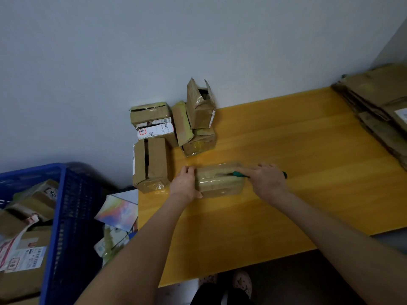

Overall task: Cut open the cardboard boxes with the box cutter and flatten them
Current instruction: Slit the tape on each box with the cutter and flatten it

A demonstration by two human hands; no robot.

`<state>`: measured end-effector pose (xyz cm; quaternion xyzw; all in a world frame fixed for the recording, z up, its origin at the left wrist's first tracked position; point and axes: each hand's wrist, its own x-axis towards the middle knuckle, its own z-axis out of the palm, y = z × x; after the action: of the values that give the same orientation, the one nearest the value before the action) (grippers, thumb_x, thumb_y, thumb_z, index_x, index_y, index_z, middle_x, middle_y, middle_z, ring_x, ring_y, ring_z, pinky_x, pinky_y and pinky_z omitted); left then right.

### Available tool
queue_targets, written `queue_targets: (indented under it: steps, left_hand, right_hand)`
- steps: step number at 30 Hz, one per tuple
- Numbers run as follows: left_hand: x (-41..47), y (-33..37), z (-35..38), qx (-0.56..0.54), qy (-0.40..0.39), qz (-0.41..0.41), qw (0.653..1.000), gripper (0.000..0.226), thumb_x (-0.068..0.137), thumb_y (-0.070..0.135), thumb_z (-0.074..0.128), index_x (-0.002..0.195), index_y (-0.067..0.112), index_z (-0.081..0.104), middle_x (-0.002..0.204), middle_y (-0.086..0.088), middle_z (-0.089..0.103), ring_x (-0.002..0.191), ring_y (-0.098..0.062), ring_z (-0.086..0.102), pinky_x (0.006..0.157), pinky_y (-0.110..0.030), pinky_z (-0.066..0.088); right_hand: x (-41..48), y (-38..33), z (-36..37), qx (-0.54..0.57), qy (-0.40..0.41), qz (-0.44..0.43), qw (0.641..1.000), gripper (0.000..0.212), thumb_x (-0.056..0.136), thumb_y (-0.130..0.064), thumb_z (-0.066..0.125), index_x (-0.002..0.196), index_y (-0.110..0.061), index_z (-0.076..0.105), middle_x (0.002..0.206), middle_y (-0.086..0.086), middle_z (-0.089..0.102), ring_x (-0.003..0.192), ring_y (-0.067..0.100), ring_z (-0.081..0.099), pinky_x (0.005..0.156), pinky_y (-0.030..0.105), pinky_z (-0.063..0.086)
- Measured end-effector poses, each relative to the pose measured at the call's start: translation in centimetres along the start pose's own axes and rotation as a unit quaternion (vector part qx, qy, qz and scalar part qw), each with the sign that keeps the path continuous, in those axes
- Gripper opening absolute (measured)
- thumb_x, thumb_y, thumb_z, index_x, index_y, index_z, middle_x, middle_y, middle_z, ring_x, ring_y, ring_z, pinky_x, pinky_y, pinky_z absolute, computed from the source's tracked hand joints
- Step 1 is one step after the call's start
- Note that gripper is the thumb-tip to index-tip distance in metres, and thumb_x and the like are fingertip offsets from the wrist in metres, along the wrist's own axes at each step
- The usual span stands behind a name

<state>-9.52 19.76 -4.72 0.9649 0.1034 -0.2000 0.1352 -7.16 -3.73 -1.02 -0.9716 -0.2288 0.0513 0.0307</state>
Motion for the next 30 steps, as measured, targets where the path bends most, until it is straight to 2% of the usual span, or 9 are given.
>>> queue_targets:
  steps: [2,5,9,17,21,24,26,30]
  left_hand:
    - [0.2,-0.1,0.0,-0.017,0.004,-0.018,1.0,0.098,0.068,0.03,0.086,0.147,0.018,0.028,0.144,-0.004,0.034,0.128,-0.026,0.045,0.094,-0.04,0.051]
    - [0.4,0.0,0.1,-0.025,0.0,-0.015,1.0,0.099,0.068,0.03,0.087,0.147,0.018,0.028,0.145,-0.004,0.033,0.128,-0.027,0.045,0.096,-0.041,0.05]
    - [0.3,0.5,0.2,-0.024,0.004,-0.01,1.0,0.099,0.068,0.028,0.086,0.147,0.016,0.028,0.148,-0.004,0.031,0.129,-0.028,0.044,0.1,-0.041,0.048]
    - [-0.1,0.7,0.9,-0.034,0.007,0.029,0.999,0.095,0.068,0.026,0.087,0.144,0.017,0.031,0.144,-0.002,0.032,0.127,-0.027,0.045,0.098,-0.041,0.048]
    - [0.0,0.3,1.0,-0.04,0.006,0.031,0.999,0.096,0.067,0.027,0.087,0.145,0.019,0.03,0.144,-0.001,0.032,0.126,-0.027,0.046,0.096,-0.043,0.049]
    - [0.1,0.3,1.0,-0.037,0.008,0.036,0.999,0.095,0.067,0.027,0.087,0.144,0.019,0.031,0.142,-0.003,0.034,0.125,-0.028,0.047,0.096,-0.042,0.049]
    - [0.1,0.2,1.1,-0.04,0.01,0.036,0.999,0.095,0.067,0.027,0.087,0.144,0.019,0.031,0.142,-0.003,0.034,0.125,-0.028,0.047,0.096,-0.042,0.049]
    - [0.1,0.3,1.0,-0.039,0.01,0.036,0.999,0.096,0.067,0.028,0.087,0.144,0.019,0.031,0.142,-0.003,0.034,0.126,-0.027,0.045,0.097,-0.042,0.049]
  right_hand:
    - [-0.2,1.6,-0.3,0.011,0.031,0.035,0.999,0.05,0.099,-0.011,0.044,0.139,-0.042,0.045,0.125,-0.006,0.064,0.11,0.022,0.055,0.081,0.034,0.039]
    - [-0.6,3.7,-0.7,0.005,0.022,0.051,0.998,0.045,0.1,-0.015,0.046,0.137,-0.04,0.049,0.126,-0.007,0.062,0.112,0.023,0.055,0.087,0.036,0.041]
    - [-0.9,2.7,0.1,0.029,0.035,0.007,0.999,0.046,0.098,-0.011,0.046,0.135,-0.038,0.051,0.125,-0.004,0.064,0.107,0.026,0.058,0.083,0.037,0.042]
    - [0.3,-1.0,1.4,-0.024,-0.041,-0.065,0.997,0.063,0.094,-0.004,0.042,0.146,-0.04,0.033,0.142,-0.004,0.048,0.124,0.024,0.044,0.096,0.035,0.034]
    - [0.2,-0.6,1.9,0.018,-0.013,-0.057,0.998,0.049,0.095,-0.007,0.048,0.139,-0.028,0.047,0.133,-0.001,0.057,0.112,0.024,0.055,0.081,0.032,0.046]
    - [0.2,-0.2,2.3,0.053,-0.019,-0.036,0.998,0.038,0.095,-0.012,0.053,0.131,-0.024,0.053,0.127,-0.001,0.06,0.107,0.022,0.058,0.074,0.028,0.042]
    - [0.2,0.0,2.5,0.058,-0.002,-0.056,0.997,0.034,0.094,-0.012,0.056,0.126,-0.023,0.058,0.121,0.0,0.06,0.1,0.023,0.06,0.068,0.028,0.043]
    - [-0.1,0.1,2.4,0.074,0.046,-0.096,0.992,0.027,0.081,-0.007,0.071,0.107,-0.014,0.069,0.098,0.007,0.064,0.081,0.028,0.062,0.054,0.034,0.049]
